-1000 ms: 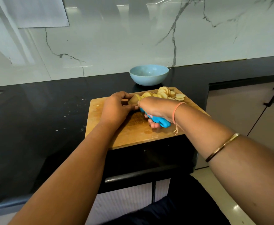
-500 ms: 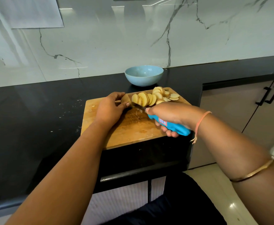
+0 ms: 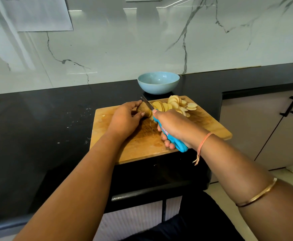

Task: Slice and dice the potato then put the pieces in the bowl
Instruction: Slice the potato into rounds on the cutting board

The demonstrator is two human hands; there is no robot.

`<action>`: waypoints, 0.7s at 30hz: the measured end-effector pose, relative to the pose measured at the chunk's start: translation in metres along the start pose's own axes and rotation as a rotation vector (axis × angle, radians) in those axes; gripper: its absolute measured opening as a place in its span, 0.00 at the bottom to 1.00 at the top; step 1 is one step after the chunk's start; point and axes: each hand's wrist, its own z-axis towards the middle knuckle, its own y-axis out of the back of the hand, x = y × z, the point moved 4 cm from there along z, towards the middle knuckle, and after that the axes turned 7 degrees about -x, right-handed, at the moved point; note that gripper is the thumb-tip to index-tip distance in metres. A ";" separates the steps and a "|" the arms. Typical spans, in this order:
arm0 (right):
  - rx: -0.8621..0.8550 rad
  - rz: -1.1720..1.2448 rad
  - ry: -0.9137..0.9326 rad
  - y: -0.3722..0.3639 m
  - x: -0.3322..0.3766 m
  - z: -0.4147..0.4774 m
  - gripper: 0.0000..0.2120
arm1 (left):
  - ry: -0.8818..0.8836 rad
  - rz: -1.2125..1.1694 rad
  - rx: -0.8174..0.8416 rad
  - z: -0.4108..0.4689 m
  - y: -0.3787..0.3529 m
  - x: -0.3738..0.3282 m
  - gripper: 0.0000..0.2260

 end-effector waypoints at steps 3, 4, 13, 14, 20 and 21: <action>0.021 -0.001 -0.014 0.000 0.002 0.003 0.23 | -0.001 0.009 0.004 0.001 -0.001 0.001 0.22; 0.036 0.004 -0.019 -0.001 0.003 0.005 0.24 | 0.001 0.009 0.002 0.002 -0.001 0.001 0.22; 0.206 0.251 -0.081 -0.003 0.008 0.021 0.21 | -0.030 0.010 -0.009 0.004 -0.001 0.000 0.21; 0.209 0.244 -0.081 -0.001 0.007 0.020 0.21 | -0.023 0.008 -0.006 0.004 -0.001 0.000 0.21; 0.243 0.233 -0.102 0.000 -0.003 0.010 0.21 | 0.004 -0.002 -0.007 0.005 0.001 0.001 0.21; 0.220 0.212 -0.095 -0.003 0.000 0.011 0.20 | -0.003 -0.004 -0.012 0.004 0.001 0.002 0.21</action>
